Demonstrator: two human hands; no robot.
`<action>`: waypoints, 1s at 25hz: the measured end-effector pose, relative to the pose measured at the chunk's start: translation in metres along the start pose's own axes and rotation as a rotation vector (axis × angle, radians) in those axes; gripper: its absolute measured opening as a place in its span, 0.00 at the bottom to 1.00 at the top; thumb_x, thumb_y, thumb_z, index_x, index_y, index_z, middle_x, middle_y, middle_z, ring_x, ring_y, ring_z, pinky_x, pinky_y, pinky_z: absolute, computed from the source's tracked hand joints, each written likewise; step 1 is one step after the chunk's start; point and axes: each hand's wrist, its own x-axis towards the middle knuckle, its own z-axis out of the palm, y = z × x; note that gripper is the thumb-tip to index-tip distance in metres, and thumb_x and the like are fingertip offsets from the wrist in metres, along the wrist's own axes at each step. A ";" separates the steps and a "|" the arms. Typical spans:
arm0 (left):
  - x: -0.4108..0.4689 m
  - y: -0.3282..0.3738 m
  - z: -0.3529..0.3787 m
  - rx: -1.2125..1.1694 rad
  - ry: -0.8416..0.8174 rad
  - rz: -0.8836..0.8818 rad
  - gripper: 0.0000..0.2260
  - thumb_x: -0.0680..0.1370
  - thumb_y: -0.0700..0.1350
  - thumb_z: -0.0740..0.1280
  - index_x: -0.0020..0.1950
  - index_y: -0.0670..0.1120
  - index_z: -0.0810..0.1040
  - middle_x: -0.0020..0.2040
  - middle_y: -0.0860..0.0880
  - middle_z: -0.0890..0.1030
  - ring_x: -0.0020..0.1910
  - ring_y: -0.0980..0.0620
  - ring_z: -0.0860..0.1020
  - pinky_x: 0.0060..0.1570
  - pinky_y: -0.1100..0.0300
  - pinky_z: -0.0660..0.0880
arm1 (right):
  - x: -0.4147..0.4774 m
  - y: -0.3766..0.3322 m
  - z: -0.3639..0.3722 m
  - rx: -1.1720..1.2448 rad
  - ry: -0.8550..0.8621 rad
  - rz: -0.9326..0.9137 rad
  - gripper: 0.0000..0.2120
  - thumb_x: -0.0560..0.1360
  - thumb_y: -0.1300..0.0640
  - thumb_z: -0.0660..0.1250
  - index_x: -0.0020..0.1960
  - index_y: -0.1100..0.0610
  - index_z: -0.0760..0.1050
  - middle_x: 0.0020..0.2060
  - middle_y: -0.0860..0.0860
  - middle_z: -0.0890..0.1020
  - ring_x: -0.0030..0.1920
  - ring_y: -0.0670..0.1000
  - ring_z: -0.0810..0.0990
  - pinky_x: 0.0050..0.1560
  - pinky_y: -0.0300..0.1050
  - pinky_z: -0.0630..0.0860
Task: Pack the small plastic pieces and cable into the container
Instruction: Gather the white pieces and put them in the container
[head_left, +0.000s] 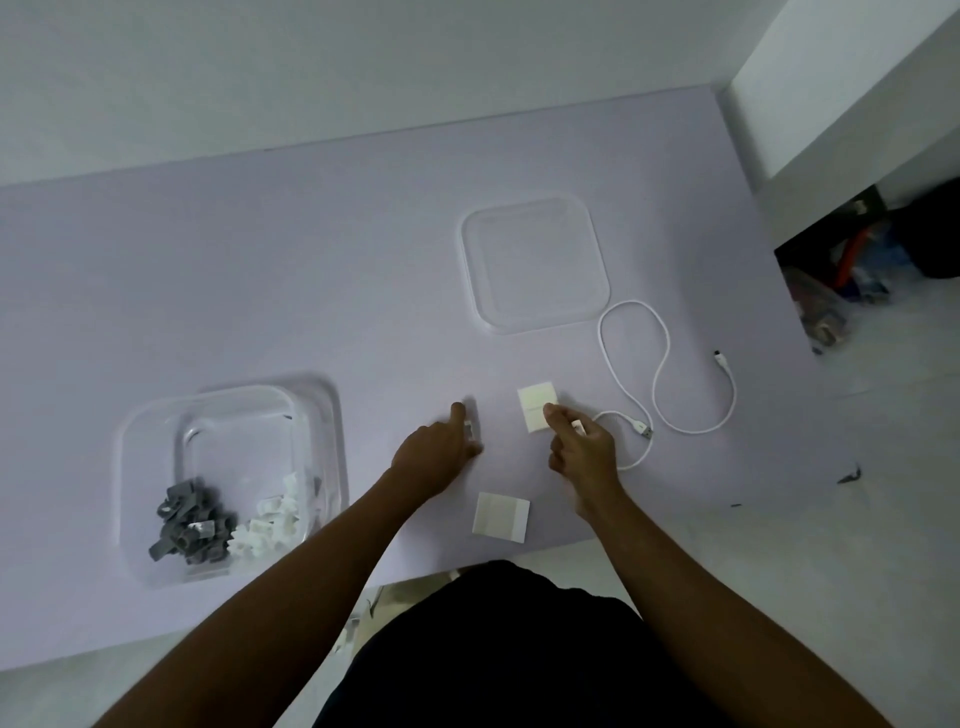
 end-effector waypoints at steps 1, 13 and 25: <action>0.002 0.003 0.001 0.012 -0.007 0.011 0.24 0.81 0.56 0.61 0.70 0.43 0.60 0.53 0.36 0.81 0.48 0.34 0.81 0.41 0.50 0.73 | -0.002 -0.001 -0.001 0.068 -0.031 0.032 0.11 0.74 0.55 0.75 0.52 0.60 0.81 0.27 0.50 0.68 0.25 0.47 0.62 0.24 0.40 0.61; -0.070 -0.057 -0.093 -0.336 0.180 -0.153 0.17 0.81 0.58 0.59 0.54 0.44 0.66 0.34 0.49 0.75 0.34 0.45 0.74 0.36 0.54 0.68 | -0.050 -0.033 0.114 0.209 -0.569 0.261 0.09 0.75 0.55 0.61 0.38 0.57 0.75 0.35 0.53 0.75 0.25 0.47 0.68 0.23 0.38 0.59; -0.096 -0.264 -0.098 -0.380 0.115 -0.662 0.13 0.79 0.43 0.59 0.60 0.37 0.69 0.57 0.38 0.79 0.56 0.37 0.79 0.56 0.49 0.76 | -0.126 0.024 0.278 0.148 -0.631 0.325 0.09 0.76 0.54 0.66 0.39 0.57 0.75 0.34 0.52 0.75 0.27 0.47 0.70 0.25 0.38 0.61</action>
